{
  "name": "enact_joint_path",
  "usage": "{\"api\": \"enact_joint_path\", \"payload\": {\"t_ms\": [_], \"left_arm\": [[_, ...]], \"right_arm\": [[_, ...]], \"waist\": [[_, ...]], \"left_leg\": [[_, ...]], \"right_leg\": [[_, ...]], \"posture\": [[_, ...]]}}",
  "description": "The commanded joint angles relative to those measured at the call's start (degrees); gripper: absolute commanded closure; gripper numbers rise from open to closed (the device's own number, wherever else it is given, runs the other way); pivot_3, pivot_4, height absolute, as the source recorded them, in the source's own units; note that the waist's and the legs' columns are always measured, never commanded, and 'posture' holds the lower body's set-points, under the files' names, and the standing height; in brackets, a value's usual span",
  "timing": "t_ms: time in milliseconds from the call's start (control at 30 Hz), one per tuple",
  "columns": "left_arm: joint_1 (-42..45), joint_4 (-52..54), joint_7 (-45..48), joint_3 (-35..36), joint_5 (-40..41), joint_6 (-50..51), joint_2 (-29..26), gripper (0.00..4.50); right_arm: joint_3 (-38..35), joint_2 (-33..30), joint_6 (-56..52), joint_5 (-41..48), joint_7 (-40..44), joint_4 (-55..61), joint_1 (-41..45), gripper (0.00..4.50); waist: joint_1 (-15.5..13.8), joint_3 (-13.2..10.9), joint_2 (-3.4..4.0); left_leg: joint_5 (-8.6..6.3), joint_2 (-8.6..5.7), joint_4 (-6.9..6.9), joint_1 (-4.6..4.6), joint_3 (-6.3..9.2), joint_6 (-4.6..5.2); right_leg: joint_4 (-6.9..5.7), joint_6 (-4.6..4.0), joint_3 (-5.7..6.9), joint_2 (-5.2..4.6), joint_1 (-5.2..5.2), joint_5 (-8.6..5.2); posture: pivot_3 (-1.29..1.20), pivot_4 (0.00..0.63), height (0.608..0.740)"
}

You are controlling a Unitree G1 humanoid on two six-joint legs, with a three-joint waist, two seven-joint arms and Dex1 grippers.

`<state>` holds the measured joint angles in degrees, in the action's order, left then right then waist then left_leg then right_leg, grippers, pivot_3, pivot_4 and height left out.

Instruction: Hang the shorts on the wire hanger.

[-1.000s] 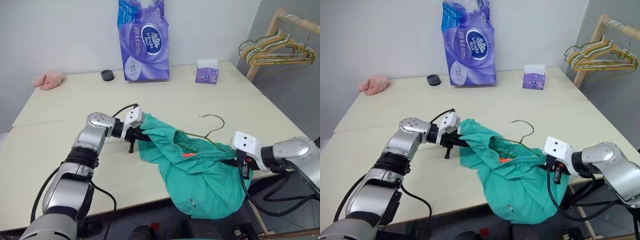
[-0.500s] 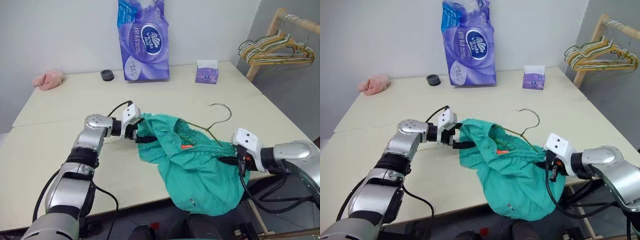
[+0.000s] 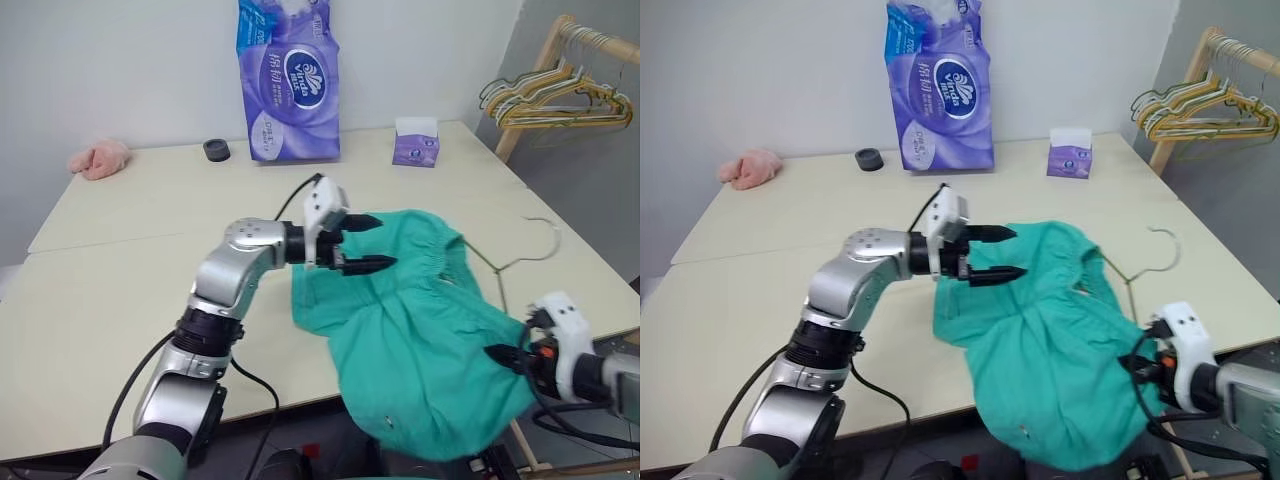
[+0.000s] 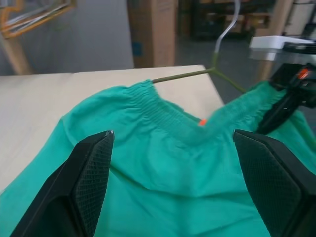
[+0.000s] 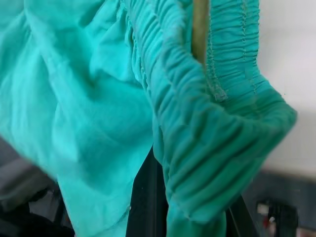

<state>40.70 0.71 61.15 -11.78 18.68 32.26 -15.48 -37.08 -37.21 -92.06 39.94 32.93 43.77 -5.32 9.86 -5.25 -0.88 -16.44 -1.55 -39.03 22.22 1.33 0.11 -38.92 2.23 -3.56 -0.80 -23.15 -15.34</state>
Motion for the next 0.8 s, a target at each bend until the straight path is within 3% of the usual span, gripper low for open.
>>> {"api": "enact_joint_path", "payload": {"t_ms": [33, 233, 367, 600, 800], "left_arm": [[1.07, 3.29, -1.64, -2.46, 2.16, 1.16, 3.46, 0.44], [4.84, 0.75, -2.57, -5.15, 1.58, -3.37, 9.18, 0.44], [9.03, -0.90, -3.67, -5.77, 1.17, -6.37, 13.71, 0.44], [12.91, -4.65, -4.90, -7.03, -0.80, -11.62, 17.78, 0.44], [14.47, -5.96, -5.24, -6.86, -0.90, -12.99, 19.74, 0.44]], "right_arm": [[-9.68, -2.16, -0.44, 9.42, -4.95, -0.84, -0.48, 4.50], [-23.75, -6.56, -0.44, 27.97, -24.97, -9.72, -1.60, 4.50], [-28.57, -12.29, -0.44, 36.78, -38.97, -16.35, 0.27, 4.50], [-28.94, -25.21, 2.48, 48.44, -56.96, -31.11, 5.48, 4.50], [-24.71, -34.83, 4.79, 45.98, -62.10, -47.64, 12.46, 4.50]], "waist": [[0.55, -0.63, 0.05], [3.19, -2.10, 0.08], [4.59, -3.32, -0.01], [7.70, -4.15, 0.28], [8.57, -4.52, 0.23]], "left_leg": [[-0.01, 0.00, 0.01, -0.10, -0.05, 0.02], [-0.10, 0.13, 0.14, -0.30, -0.31, 0.16], [-0.13, 0.09, 0.13, -0.27, -0.48, 0.21], [-0.39, 0.09, 0.17, -0.33, -0.76, 0.66], [-0.44, 0.12, 0.32, -0.33, -0.90, 0.74]], "right_leg": [[0.00, 0.03, -0.07, 0.04, 0.07, -0.02], [0.08, 0.43, -0.41, 0.59, 0.40, -0.31], [0.52, 0.46, -0.56, 0.61, 0.55, -0.32], [1.26, 0.66, -0.79, 0.62, 0.88, -0.27], [1.55, 0.72, -0.92, 0.65, 0.89, -0.26]], "posture": [[-0.39, 0.157, 0.740], [-0.44, 0.178, 0.740], [-0.45, 0.193, 0.740], [-0.47, 0.208, 0.740], [-0.45, 0.219, 0.740]]}}
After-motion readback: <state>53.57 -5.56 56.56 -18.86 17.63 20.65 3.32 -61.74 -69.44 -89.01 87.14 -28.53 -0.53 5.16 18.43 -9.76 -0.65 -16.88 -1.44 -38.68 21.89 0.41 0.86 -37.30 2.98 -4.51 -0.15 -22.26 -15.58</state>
